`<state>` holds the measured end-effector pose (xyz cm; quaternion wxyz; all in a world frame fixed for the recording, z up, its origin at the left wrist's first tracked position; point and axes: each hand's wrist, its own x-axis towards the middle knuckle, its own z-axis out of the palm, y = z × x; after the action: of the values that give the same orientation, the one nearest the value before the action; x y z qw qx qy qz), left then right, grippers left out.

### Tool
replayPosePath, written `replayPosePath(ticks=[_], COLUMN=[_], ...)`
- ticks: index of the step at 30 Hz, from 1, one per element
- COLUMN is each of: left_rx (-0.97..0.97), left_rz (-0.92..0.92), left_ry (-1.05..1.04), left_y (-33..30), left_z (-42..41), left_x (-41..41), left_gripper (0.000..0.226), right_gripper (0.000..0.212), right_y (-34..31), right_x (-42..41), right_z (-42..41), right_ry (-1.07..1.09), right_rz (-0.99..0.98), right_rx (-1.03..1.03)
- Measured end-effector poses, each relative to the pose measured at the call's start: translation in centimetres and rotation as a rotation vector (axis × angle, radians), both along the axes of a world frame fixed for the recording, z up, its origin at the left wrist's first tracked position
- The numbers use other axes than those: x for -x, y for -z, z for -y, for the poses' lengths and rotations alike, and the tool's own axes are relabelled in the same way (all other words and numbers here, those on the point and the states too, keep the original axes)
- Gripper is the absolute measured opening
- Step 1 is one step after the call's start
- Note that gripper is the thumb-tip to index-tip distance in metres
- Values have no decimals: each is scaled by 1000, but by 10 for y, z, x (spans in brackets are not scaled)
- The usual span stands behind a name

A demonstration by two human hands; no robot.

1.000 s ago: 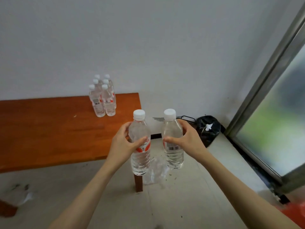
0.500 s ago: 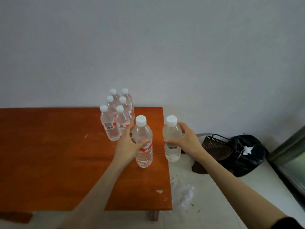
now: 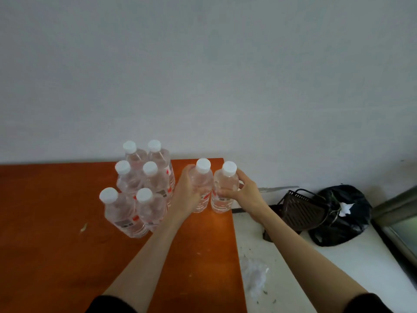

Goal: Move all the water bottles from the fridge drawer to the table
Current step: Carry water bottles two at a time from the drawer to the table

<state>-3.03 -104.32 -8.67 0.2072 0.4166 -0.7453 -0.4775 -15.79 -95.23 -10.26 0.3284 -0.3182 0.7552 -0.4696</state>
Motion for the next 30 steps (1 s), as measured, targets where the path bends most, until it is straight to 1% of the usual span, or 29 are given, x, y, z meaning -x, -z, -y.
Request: replayPosePath(ticks=[2, 5, 9, 14, 16, 19, 20, 23, 25, 27, 30], left_rx=[-23, -84, -128, -172, -172, -143, -141, -164, -183, -174, -87], left_rz=[-8, -1, -7, -44, -32, -16, -16, 30, 53, 74, 107], left_ry=[6, 14, 15, -7, -18, 0, 11, -1, -36, -73, -106], left_y=[3, 8, 18, 28, 34, 38, 40, 41, 39, 30, 16], left_z=[22, 47, 66, 78, 78, 76, 76, 75, 71, 61, 42], left_x=[14, 27, 36, 38, 37, 34, 34, 33, 31, 29, 23], left_gripper=[65, 66, 66, 64, 64, 63, 63, 75, 80, 73, 57], right_gripper=[63, 67, 62, 64, 67, 75, 75, 62, 63, 65, 66], right_y=[5, 11, 17, 21, 25, 27, 27, 26, 23, 18, 2], right_x=[14, 27, 39, 43, 43, 41, 41, 35, 29, 23, 11], right_z=[22, 47, 69, 80, 80, 77, 77, 73, 69, 62, 44], right_ry=[8, 8, 7, -33, -34, -29, -27, -50, -56, -61, -84], right_rz=[13, 21, 27, -13, -23, 1, 26, 87, 99, 97, 65], right_rx=[-5, -13, -12, -33, -41, -49, -50, -72, -100, -111, -134])
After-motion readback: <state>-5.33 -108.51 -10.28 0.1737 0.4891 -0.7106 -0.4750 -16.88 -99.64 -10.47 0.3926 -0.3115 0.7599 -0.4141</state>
